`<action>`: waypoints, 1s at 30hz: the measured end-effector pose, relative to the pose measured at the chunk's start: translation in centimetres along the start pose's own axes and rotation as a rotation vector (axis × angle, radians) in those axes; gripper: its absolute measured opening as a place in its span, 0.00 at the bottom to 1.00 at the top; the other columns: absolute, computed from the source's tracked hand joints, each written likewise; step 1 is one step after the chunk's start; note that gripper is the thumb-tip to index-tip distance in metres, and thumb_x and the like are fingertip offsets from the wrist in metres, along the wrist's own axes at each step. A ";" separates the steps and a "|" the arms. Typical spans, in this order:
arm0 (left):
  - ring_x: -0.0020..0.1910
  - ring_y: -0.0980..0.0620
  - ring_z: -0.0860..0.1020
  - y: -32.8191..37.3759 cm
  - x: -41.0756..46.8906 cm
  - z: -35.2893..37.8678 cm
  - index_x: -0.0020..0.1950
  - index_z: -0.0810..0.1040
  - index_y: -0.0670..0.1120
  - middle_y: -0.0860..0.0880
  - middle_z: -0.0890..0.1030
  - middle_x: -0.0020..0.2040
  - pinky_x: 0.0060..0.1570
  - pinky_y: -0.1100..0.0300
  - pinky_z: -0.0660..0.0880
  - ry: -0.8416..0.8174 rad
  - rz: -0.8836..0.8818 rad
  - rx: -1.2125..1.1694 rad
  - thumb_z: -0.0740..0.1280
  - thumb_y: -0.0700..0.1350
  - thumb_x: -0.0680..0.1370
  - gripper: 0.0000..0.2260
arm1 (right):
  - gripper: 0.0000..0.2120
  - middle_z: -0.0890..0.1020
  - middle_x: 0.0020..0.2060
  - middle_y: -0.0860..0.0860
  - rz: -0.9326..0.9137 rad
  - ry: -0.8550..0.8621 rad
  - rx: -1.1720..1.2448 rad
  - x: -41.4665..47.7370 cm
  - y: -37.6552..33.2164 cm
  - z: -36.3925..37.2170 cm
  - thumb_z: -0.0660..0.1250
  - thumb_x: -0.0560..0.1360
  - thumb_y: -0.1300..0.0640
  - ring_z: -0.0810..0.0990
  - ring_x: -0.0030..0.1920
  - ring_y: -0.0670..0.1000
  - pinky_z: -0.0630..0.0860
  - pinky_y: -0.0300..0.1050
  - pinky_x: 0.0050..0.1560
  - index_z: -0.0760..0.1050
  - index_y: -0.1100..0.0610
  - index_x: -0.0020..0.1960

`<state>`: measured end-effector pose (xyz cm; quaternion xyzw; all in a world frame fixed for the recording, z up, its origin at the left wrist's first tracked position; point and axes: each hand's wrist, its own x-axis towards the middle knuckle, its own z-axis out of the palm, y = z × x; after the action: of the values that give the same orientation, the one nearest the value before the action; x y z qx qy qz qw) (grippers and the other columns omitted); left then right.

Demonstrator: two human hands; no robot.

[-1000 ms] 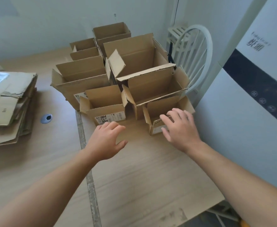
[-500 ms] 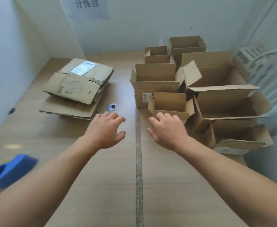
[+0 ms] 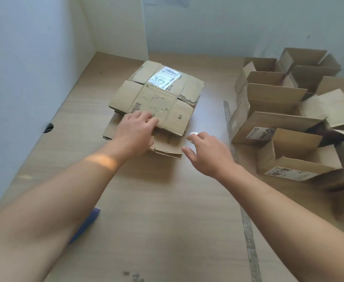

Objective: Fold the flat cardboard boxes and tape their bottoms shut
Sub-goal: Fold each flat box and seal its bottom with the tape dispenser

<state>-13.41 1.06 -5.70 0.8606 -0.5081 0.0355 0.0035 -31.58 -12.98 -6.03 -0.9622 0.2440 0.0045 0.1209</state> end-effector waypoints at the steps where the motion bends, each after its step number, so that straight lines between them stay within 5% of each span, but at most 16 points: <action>1: 0.66 0.43 0.70 -0.2 1.0 0.6 0.67 0.73 0.48 0.46 0.73 0.66 0.63 0.50 0.65 0.005 0.018 0.004 0.69 0.48 0.73 0.22 | 0.20 0.75 0.61 0.52 0.026 0.002 0.012 0.3 -0.4 0.2 0.56 0.82 0.41 0.74 0.60 0.57 0.72 0.51 0.53 0.71 0.51 0.67; 7: 0.67 0.43 0.68 -1.8 6.0 4.6 0.68 0.70 0.50 0.48 0.72 0.66 0.60 0.49 0.66 0.035 0.134 0.013 0.70 0.44 0.70 0.26 | 0.19 0.73 0.64 0.50 0.193 0.005 0.144 1.5 -1.5 1.8 0.57 0.82 0.42 0.73 0.63 0.56 0.72 0.50 0.54 0.70 0.48 0.69; 11: 0.59 0.40 0.74 -2.8 7.3 5.6 0.64 0.74 0.48 0.45 0.77 0.60 0.51 0.48 0.71 0.108 0.188 0.000 0.71 0.39 0.67 0.25 | 0.21 0.74 0.66 0.49 0.261 0.014 0.249 1.1 -0.5 3.2 0.58 0.81 0.42 0.73 0.65 0.53 0.73 0.55 0.62 0.70 0.49 0.70; 19: 0.54 0.36 0.77 -3.6 6.7 -2.2 0.66 0.76 0.43 0.41 0.80 0.60 0.52 0.43 0.75 0.471 0.154 -0.236 0.61 0.42 0.82 0.14 | 0.20 0.74 0.65 0.49 0.305 0.053 0.416 -1.1 0.8 2.8 0.61 0.81 0.45 0.75 0.62 0.51 0.73 0.53 0.62 0.72 0.51 0.70; 25: 0.58 0.45 0.76 -2.4 0.7 -10.2 0.67 0.75 0.44 0.44 0.79 0.61 0.58 0.59 0.70 0.544 0.011 -0.502 0.61 0.41 0.80 0.16 | 0.20 0.74 0.66 0.51 0.266 0.154 0.614 -3.7 0.4 -0.8 0.63 0.81 0.48 0.74 0.64 0.52 0.69 0.45 0.62 0.71 0.51 0.70; 28: 0.51 0.55 0.74 -0.8 -3.6 -12.6 0.65 0.76 0.45 0.49 0.79 0.54 0.52 0.72 0.68 0.545 -0.059 -0.645 0.62 0.41 0.80 0.14 | 0.24 0.73 0.68 0.52 0.295 0.208 0.772 -5.6 0.6 -2.6 0.64 0.80 0.46 0.74 0.64 0.51 0.71 0.51 0.65 0.67 0.50 0.74; 30: 0.47 0.53 0.75 0.2 -6.7 -13.1 0.61 0.76 0.52 0.52 0.79 0.49 0.49 0.66 0.71 0.516 -0.117 -0.761 0.62 0.43 0.80 0.11 | 0.28 0.70 0.70 0.52 0.307 0.239 0.907 -7.2 0.7 -3.5 0.65 0.79 0.46 0.72 0.66 0.50 0.70 0.52 0.67 0.62 0.49 0.76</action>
<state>-17.55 7.43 6.98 0.7883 -0.4183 0.0594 0.4473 -38.45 -11.06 -2.31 -0.7593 0.3725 -0.1949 0.4967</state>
